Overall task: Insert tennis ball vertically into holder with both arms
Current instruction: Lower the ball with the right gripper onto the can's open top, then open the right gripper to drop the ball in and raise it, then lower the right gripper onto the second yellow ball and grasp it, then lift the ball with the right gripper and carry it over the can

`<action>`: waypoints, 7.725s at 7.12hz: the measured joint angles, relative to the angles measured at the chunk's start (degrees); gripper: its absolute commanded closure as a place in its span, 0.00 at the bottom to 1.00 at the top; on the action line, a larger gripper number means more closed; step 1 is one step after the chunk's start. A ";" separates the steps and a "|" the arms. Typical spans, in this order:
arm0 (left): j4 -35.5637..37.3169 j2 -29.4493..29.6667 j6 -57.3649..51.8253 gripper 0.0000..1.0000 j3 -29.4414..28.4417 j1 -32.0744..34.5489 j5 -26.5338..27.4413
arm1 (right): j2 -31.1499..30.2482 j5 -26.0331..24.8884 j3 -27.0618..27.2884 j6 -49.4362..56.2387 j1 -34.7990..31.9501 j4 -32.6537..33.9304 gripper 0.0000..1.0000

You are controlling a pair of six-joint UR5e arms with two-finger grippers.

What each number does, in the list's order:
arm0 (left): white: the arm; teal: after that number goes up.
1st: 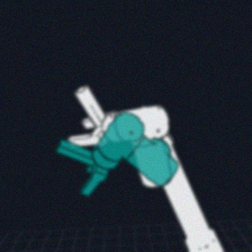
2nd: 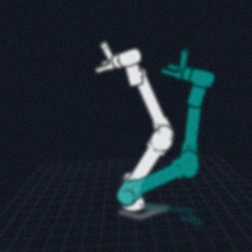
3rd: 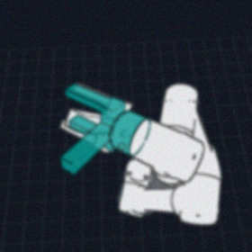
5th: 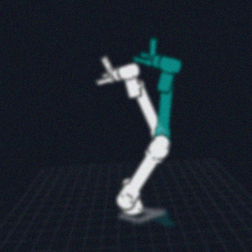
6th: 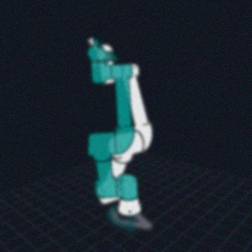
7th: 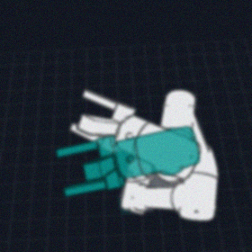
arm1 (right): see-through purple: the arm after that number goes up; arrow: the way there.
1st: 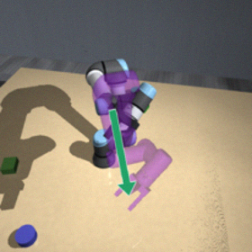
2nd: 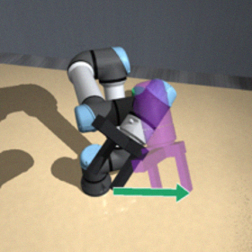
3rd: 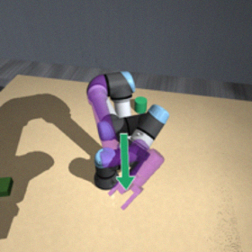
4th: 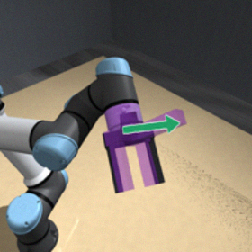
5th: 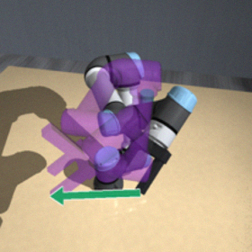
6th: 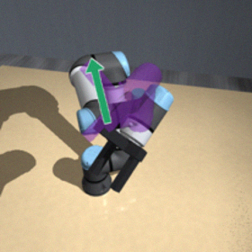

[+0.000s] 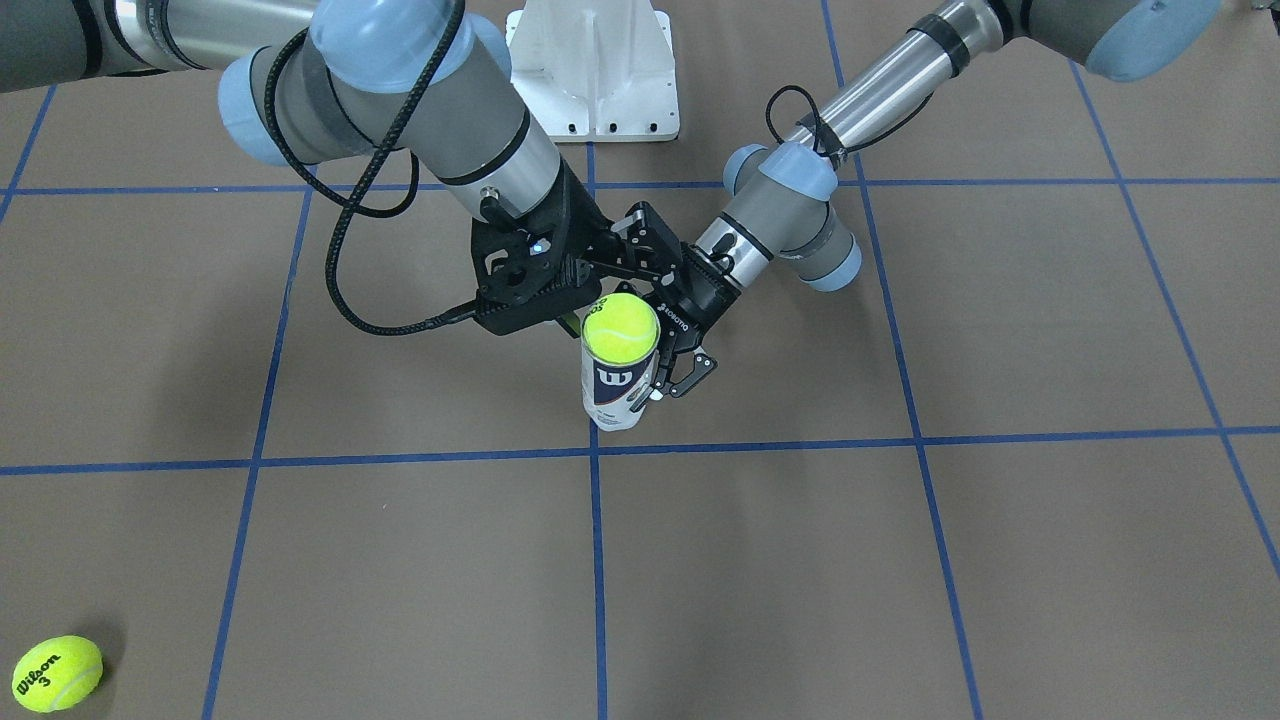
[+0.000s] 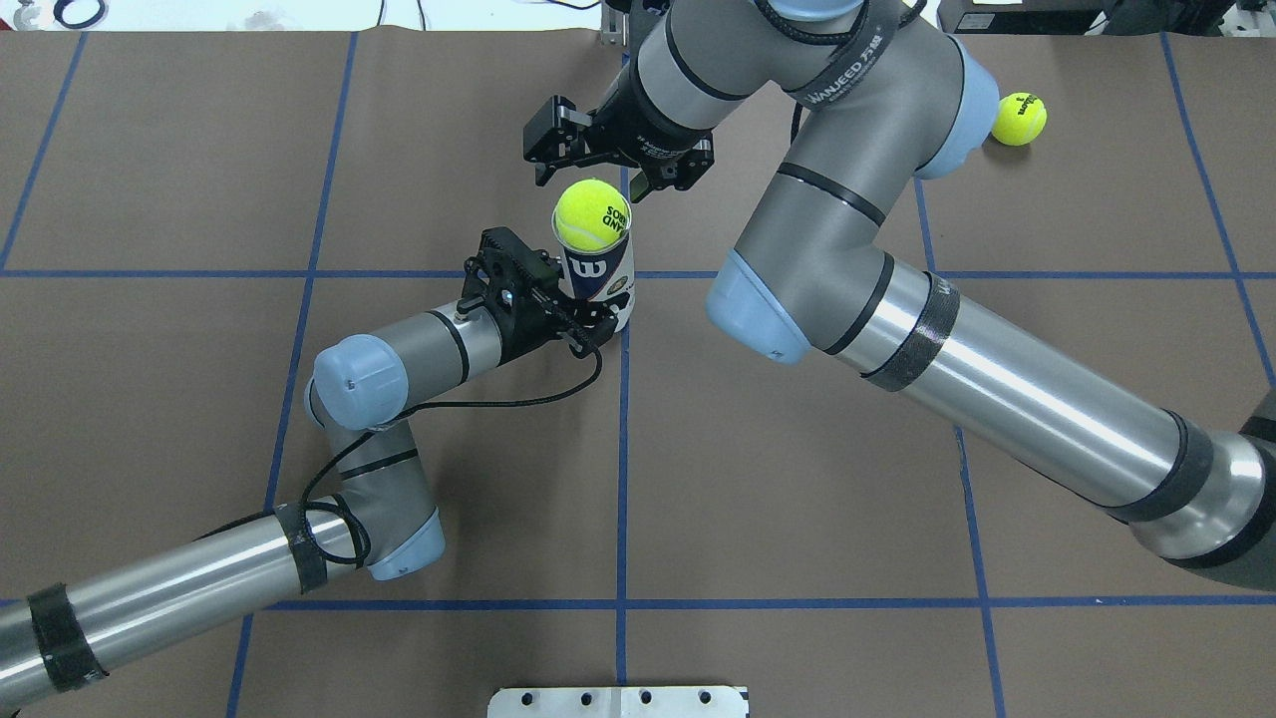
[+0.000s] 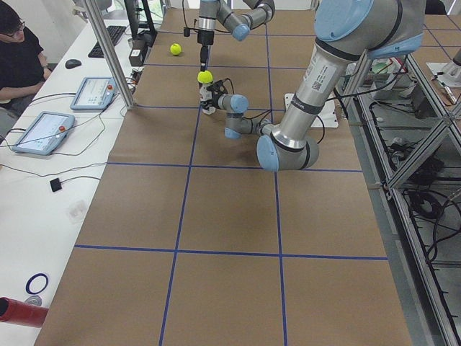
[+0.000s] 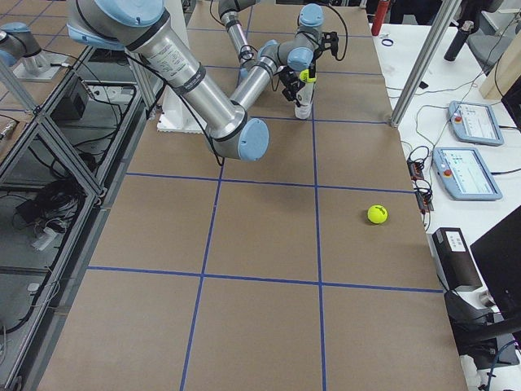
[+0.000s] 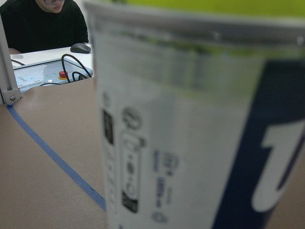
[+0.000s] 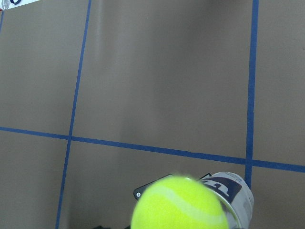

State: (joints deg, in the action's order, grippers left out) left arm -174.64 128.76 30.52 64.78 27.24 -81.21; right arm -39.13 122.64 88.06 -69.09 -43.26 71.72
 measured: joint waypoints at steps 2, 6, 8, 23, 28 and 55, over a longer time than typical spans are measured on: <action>0.02 0.00 -0.04 0.29 -0.01 0.03 0.00 | -0.18 0.05 0.15 -0.08 -0.17 0.00 0.63; 0.01 0.00 -0.11 0.29 -0.01 0.18 0.00 | 0.25 0.05 0.19 -0.20 -0.71 -0.23 1.00; 0.00 0.00 -0.11 0.29 0.00 0.18 0.00 | 0.23 -0.04 0.03 -0.05 -0.74 -0.21 1.00; 0.07 -0.02 0.06 0.27 0.26 0.19 0.00 | -8.96 3.81 -18.49 33.61 -23.07 -0.77 0.01; 0.03 -0.01 -0.17 0.27 0.25 0.26 -0.01 | -8.81 -3.23 -32.10 41.93 -23.31 -6.81 0.01; 0.11 0.33 -0.22 0.27 0.27 1.06 -0.03 | 16.45 7.69 -15.83 -6.42 -7.79 9.56 1.00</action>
State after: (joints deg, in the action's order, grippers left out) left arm -174.53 129.09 30.31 65.04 28.30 -81.24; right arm -22.68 130.33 72.23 -75.51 -51.05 81.28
